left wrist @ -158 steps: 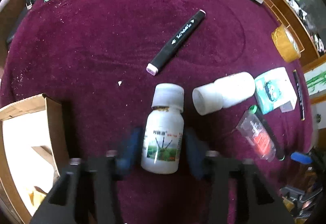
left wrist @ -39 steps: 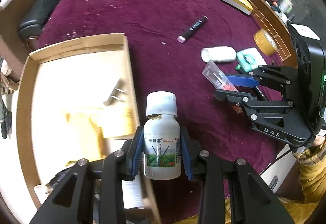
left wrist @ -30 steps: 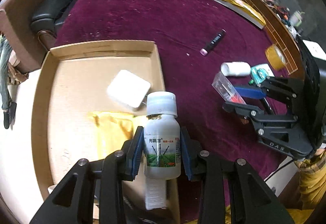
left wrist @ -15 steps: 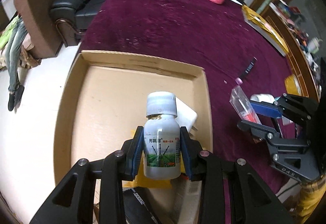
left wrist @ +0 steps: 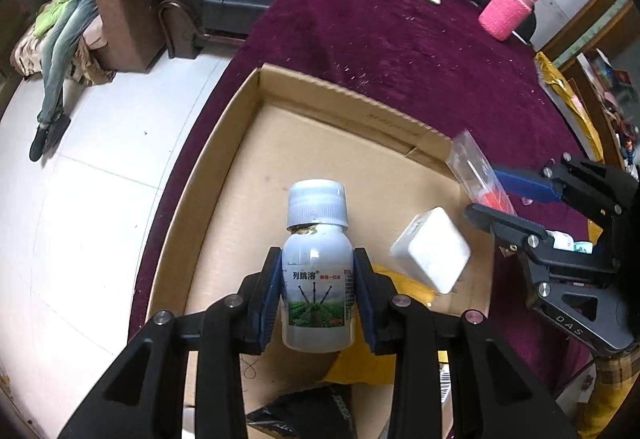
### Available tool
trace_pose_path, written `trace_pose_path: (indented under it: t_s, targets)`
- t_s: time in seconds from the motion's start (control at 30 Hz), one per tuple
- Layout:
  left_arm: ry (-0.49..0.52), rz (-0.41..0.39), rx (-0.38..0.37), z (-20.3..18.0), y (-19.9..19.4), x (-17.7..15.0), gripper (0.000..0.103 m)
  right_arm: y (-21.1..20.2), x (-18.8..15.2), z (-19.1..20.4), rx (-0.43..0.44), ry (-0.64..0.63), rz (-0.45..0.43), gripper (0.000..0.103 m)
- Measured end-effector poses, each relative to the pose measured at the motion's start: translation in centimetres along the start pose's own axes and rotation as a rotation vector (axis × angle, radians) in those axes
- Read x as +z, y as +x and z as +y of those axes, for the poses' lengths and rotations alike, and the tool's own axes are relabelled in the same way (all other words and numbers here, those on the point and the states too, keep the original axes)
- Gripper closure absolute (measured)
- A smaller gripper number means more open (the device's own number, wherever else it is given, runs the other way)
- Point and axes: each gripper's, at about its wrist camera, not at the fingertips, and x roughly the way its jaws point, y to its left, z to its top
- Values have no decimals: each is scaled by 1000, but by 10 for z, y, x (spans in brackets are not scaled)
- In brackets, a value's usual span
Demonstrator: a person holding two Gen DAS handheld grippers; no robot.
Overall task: Organize objects
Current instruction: 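Lower the bottle into the tray with the left gripper while the right gripper drops the package there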
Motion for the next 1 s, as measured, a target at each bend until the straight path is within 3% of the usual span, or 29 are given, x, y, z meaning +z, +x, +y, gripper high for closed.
trace_pose_path:
  t_s: [0.13,0.27,0.53,0.7,0.87,0.93,1.0]
  targets:
    - [19,29,1,-5,10,-5,69,14,10,8,10,-66,4,73]
    - [52,43,21,-14,13,-11,69,30,16,14,-37,-150,48,74]
    - [91,65,36,-17,9,-20,69,41,12,6,-23,-149,82,74]
    - [77,66,38,-15,7,-21,69,40,11,7,-60,-146,74,73]
    - [57,74,47,-12,6,-25,65,33,7,2,-59,-93,43,62]
    - [55,68,61,-12,2,-27,56,27,3,-1,-50,-61,20,53]
    - [55,62,70,-12,-1,-29,49,16,-3,-1,-38,-21,-14,50]
